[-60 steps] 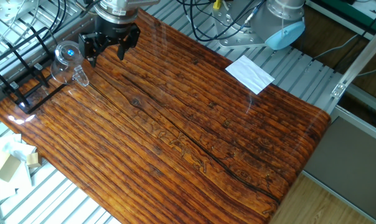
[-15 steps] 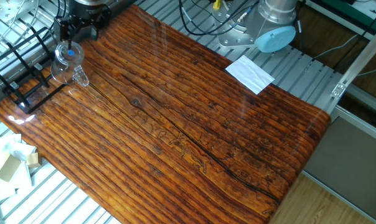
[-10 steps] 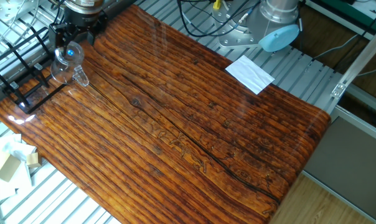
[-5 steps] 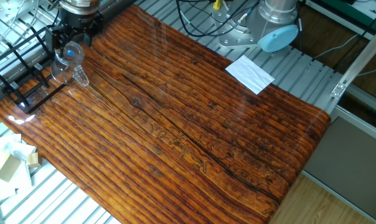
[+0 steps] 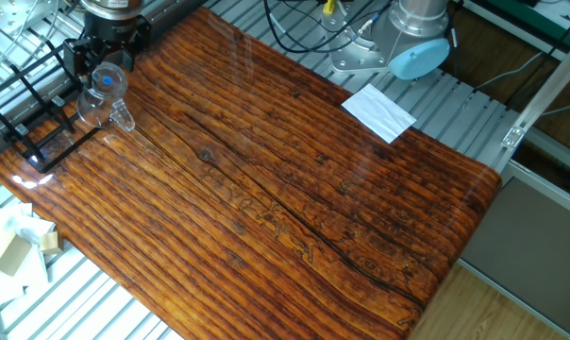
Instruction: Take the cup off the cup rack
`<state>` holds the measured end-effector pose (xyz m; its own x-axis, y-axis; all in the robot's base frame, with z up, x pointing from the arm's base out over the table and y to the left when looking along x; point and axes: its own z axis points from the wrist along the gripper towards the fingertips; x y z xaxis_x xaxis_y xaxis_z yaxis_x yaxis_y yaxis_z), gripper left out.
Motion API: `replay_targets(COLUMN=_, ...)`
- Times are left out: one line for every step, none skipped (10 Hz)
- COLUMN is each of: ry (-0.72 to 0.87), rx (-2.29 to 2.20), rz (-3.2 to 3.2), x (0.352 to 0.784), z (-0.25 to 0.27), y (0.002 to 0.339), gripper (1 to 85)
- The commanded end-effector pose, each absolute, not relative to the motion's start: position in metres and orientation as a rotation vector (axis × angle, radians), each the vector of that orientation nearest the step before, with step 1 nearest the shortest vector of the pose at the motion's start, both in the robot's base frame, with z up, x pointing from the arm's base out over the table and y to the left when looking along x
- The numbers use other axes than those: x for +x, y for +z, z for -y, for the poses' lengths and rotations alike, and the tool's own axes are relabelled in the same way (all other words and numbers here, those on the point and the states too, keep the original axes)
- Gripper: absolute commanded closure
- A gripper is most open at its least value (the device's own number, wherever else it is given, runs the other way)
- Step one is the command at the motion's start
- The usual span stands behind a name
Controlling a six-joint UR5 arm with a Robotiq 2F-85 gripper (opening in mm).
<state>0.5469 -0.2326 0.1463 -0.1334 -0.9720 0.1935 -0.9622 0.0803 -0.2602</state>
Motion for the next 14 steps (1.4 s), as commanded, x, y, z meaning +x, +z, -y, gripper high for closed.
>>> replay_targets(ry=-0.478, rx=-2.042, rz=-2.272, x=0.5494, z=0.2343, y=0.1435, gripper=11.3)
replay_targets(ry=-0.477, rx=-2.045, rz=-2.269, x=0.5498, z=0.2352, y=0.1428, gripper=11.3)
replay_targets(ry=-0.475, rx=-2.045, rz=-2.268, x=0.5494, z=0.2358, y=0.1425, gripper=11.7)
replay_targets(ry=-0.473, rx=-2.046, rz=-2.267, x=0.5492, z=0.2373, y=0.1426, gripper=12.0)
replay_targets(ry=-0.467, rx=-2.046, rz=-2.264, x=0.5491, z=0.2381, y=0.1426, gripper=12.3)
replay_targets(ry=-0.475, rx=-2.049, rz=-2.256, x=0.5506, z=0.2399, y=0.1433, gripper=13.7)
replay_targets(ry=-0.485, rx=-2.051, rz=-2.249, x=0.5520, z=0.2421, y=0.1435, gripper=15.3)
replay_targets(ry=-0.483, rx=-2.043, rz=-2.240, x=0.5535, z=0.2420, y=0.1432, gripper=16.0)
replay_targets(ry=-0.482, rx=-2.033, rz=-2.230, x=0.5555, z=0.2404, y=0.1433, gripper=16.3)
replay_targets(ry=-0.468, rx=-2.017, rz=-2.226, x=0.5563, z=0.2376, y=0.1428, gripper=16.7)
replay_targets(ry=-0.459, rx=-2.010, rz=-2.220, x=0.5569, z=0.2360, y=0.1423, gripper=16.7)
replay_targets(ry=-0.454, rx=-2.002, rz=-2.210, x=0.5584, z=0.2354, y=0.1414, gripper=16.7)
replay_targets(ry=-0.447, rx=-1.999, rz=-2.206, x=0.5577, z=0.2348, y=0.1398, gripper=16.7)
replay_targets(ry=-0.446, rx=-1.999, rz=-2.203, x=0.5573, z=0.2352, y=0.1389, gripper=16.7)
